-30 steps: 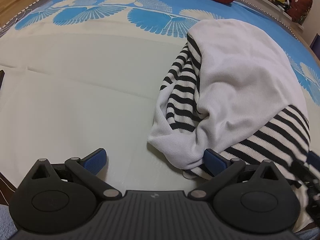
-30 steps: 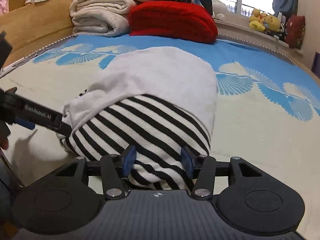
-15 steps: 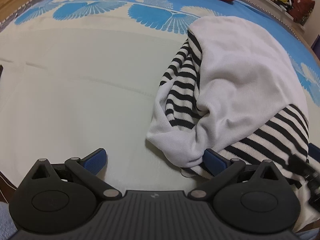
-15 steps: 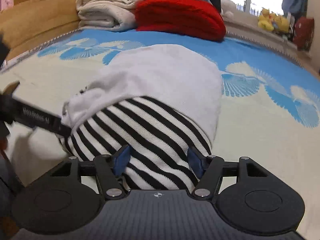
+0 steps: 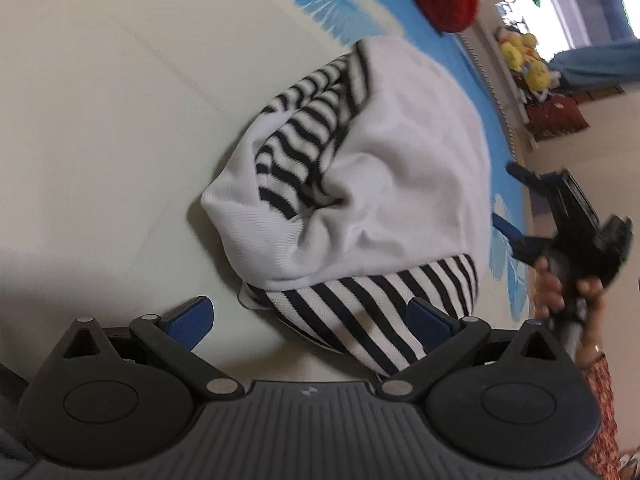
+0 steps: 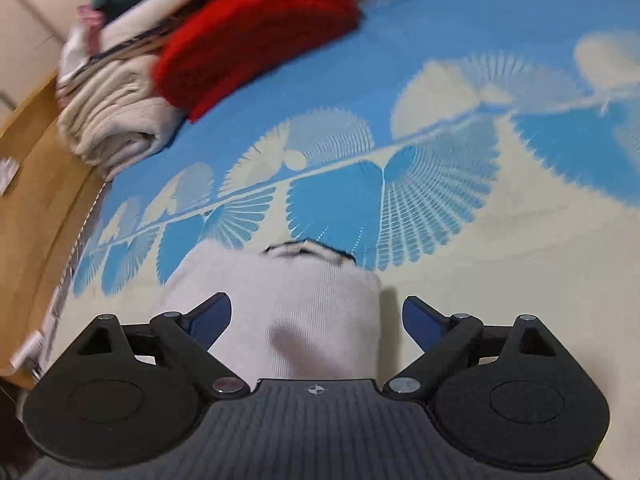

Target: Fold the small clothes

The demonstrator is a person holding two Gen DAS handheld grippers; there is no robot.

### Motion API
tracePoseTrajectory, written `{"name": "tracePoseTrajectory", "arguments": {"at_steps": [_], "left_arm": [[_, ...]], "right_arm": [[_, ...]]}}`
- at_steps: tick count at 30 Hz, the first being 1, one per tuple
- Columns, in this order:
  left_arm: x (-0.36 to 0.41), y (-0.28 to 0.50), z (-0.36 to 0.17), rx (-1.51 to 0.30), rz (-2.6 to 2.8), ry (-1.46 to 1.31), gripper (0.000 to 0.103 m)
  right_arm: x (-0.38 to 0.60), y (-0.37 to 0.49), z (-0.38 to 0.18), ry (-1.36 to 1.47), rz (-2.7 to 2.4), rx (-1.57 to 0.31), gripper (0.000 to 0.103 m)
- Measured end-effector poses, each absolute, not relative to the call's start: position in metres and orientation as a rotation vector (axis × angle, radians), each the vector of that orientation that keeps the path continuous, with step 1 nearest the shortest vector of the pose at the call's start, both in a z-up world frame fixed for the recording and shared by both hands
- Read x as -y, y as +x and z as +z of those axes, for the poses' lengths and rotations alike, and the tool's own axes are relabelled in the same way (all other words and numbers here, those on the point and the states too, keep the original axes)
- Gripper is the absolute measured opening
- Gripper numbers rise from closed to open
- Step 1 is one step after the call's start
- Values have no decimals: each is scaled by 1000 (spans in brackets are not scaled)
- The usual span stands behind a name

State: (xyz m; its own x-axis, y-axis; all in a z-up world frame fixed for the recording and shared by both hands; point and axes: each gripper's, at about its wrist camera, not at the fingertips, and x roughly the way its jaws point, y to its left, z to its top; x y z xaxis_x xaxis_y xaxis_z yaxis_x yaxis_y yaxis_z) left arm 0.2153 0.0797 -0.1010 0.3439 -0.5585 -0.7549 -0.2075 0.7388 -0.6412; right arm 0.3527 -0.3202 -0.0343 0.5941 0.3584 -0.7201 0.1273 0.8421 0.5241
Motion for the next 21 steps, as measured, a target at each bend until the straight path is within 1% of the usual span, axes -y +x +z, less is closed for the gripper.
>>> {"name": "tracePoseTrajectory", "arguments": {"at_steps": [3,6,7,8,9,10,11,12,13,16,17,19,21], "left_arm": [[-71,222,-102,-1207,-252,-735,103],[-59,230,-104,-1205,-249,-698,103],[-55,232,-103,-1200,-241,-682,99],[-54,232,-100,-1166,-205,-650,91],[-55,229,-96,-1126,-142,-605,68],[-57,230,-96,-1117,-116,-596,60],[-61,230,-99,-1122,-111,-645,55],[-62,230,-99,-1122,-114,-669,48],[-60,231,-98,-1122,-114,-647,41],[-56,250,-89,-1150,-112,-577,33],[-56,262,-86,-1166,-104,-560,32],[-58,296,-78,-1189,-73,-502,28],[-53,342,-69,-1185,-77,-422,26]], "right_arm": [[311,393,-64,576,148,-1022,93],[299,412,-91,561,189,-1103,92],[296,413,-98,553,195,-1115,90],[293,413,-103,543,199,-1118,87],[290,411,-103,519,217,-1094,73],[287,408,-100,495,246,-1074,61],[285,406,-97,485,251,-1060,58],[284,403,-95,483,243,-1051,50],[283,400,-93,481,236,-1040,44],[283,388,-85,479,198,-982,36],[284,382,-83,487,178,-955,35],[293,371,-83,527,123,-924,33],[306,359,-84,581,54,-917,33]]}}
